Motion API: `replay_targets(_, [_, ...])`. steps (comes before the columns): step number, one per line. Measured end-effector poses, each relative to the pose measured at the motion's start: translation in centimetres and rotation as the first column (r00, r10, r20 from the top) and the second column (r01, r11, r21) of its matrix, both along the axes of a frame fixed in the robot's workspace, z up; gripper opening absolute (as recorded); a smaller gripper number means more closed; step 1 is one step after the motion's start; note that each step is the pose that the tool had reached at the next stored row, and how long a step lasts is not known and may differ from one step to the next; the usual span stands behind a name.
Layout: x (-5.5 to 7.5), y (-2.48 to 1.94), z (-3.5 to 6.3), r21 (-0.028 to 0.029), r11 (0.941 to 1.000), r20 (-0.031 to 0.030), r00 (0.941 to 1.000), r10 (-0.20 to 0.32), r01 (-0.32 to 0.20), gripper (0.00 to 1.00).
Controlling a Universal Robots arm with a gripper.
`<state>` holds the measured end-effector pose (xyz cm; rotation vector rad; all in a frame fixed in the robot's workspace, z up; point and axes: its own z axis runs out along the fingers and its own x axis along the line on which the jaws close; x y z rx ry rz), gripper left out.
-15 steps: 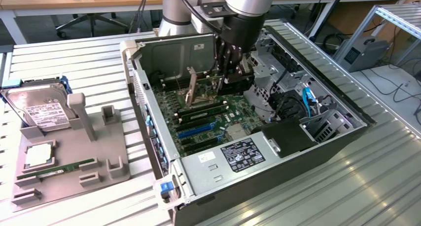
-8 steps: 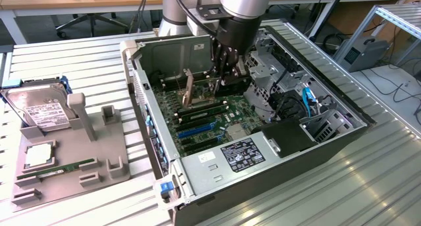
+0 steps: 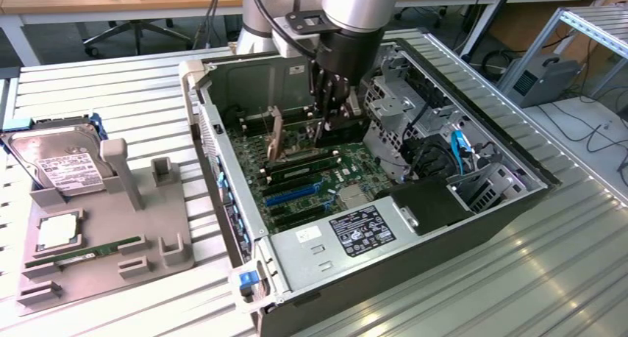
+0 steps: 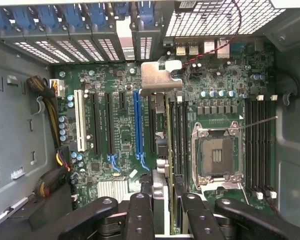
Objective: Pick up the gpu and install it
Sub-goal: 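Insert the gpu into the slot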
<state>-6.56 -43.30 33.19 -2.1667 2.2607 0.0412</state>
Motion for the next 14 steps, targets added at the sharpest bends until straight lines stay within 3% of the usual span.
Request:
replay_targets(5, [-0.12, 0.00, -0.36, -0.0027, 1.0000, 0.0000, 1.0000, 0.000, 0.000, 0.27])
replay_targets(8, [-0.15, 0.00, -0.51, -0.0095, 1.0000, -0.0001, 1.0000, 0.000, 0.000, 0.27])
replay_targets(14, [-0.85, -0.29, -0.90, -0.0101, 0.9999, -0.0001, 1.0000, 0.000, 0.000, 0.27])
